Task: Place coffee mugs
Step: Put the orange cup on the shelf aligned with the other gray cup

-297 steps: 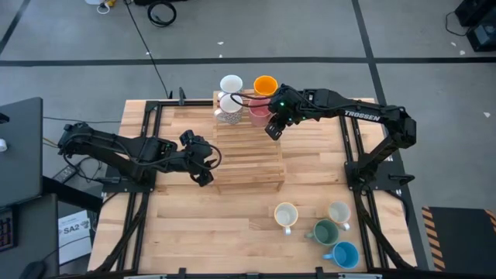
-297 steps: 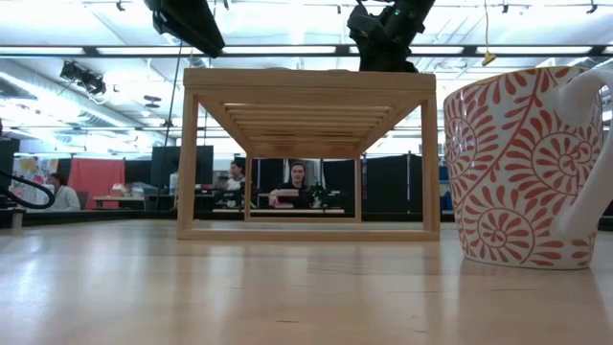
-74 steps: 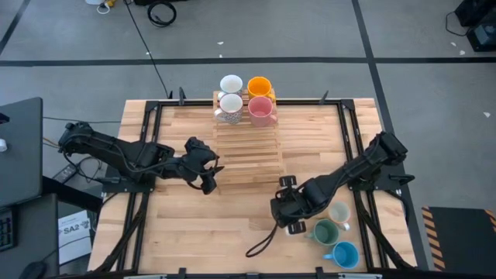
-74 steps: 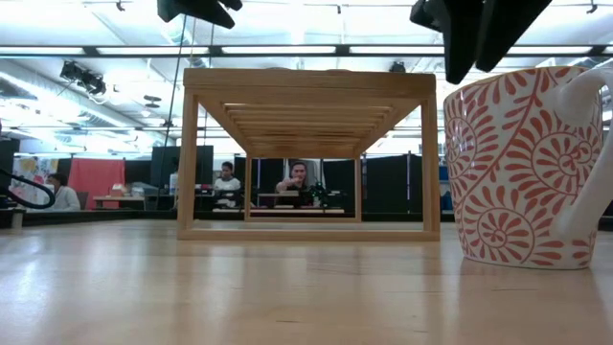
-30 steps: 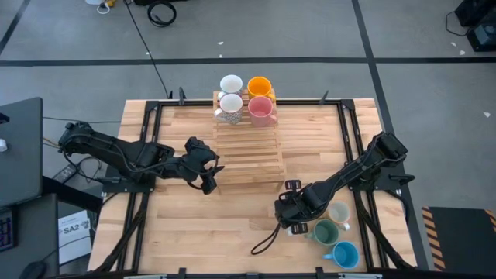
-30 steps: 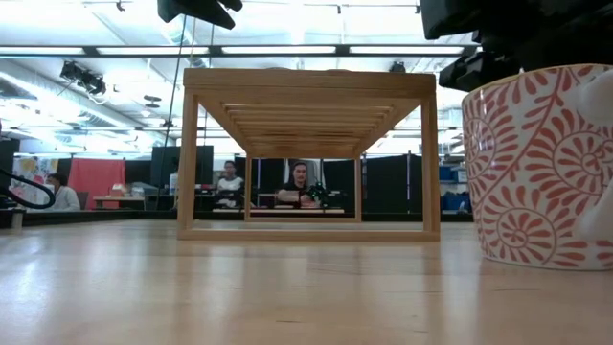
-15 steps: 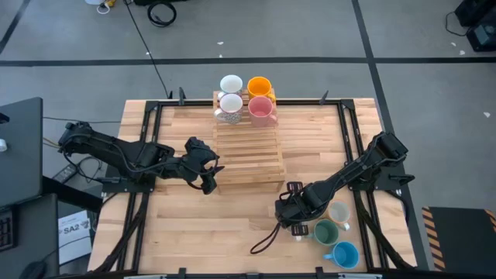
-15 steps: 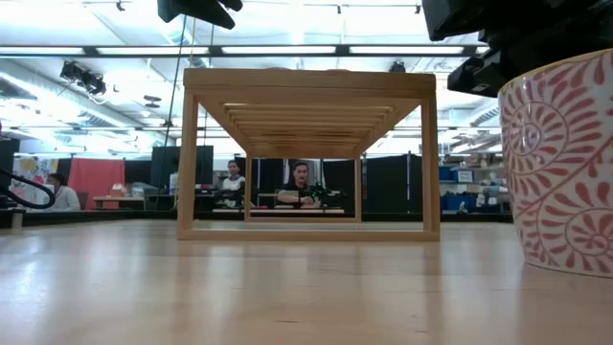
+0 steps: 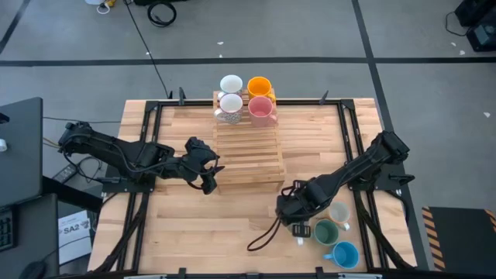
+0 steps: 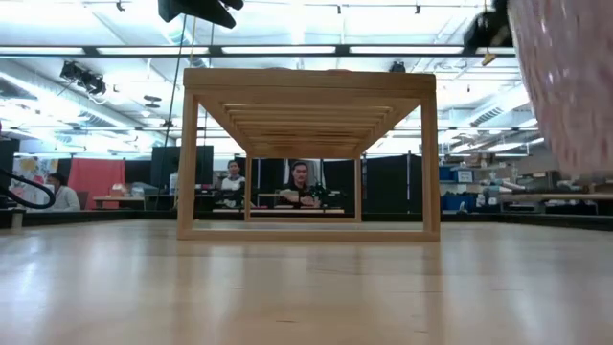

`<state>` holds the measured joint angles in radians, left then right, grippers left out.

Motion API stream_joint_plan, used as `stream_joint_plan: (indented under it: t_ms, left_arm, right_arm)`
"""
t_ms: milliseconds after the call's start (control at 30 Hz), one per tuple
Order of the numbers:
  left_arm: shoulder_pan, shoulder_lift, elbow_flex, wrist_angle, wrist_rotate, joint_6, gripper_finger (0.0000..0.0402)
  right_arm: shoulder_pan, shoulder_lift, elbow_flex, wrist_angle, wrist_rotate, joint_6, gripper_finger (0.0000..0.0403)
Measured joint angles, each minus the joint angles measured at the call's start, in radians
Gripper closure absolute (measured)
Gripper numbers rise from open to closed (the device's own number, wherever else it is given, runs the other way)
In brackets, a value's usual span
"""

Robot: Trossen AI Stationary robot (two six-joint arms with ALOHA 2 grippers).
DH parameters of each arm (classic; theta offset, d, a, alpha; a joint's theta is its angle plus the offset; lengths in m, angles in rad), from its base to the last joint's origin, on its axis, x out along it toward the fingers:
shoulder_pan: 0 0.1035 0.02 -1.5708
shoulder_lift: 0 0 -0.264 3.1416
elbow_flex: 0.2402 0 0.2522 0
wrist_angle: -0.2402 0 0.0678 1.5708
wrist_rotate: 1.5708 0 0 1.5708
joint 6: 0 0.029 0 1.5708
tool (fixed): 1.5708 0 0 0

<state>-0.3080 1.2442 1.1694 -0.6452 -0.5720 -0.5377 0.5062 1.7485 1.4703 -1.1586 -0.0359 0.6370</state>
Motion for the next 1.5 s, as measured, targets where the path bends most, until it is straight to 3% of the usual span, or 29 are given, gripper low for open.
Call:
stream_joint_plan:
  t_ms: [300, 633, 933, 1100, 1500]
  left_arm:
    - [0.000, 0.000, 0.000, 0.001, 0.000, 0.000, 0.0216]
    - [0.000, 0.000, 0.000, 0.000, 0.000, 0.000, 0.0216]
    - [0.000, 0.000, 0.000, 0.000, 0.000, 0.000, 0.0216]
    - [0.000, 0.000, 0.000, 0.000, 0.000, 0.001, 0.0216]
    - [0.000, 0.000, 0.000, 0.000, 0.000, 0.001, 0.0216]
  right_arm:
    - [-0.057, -0.002, 0.300, -0.174, -0.020, 0.026, 0.0367]
    - [-0.228, -0.002, 0.537, -0.213, 0.035, 0.024, 0.0367]
    - [-0.423, -0.002, 0.557, -0.237, 0.047, 0.023, 0.0367]
    - [-0.502, -0.002, 0.557, -0.236, 0.115, -0.006, 0.0367]
    - [-0.563, -0.002, 0.527, -0.240, 0.215, -0.046, 0.0367]
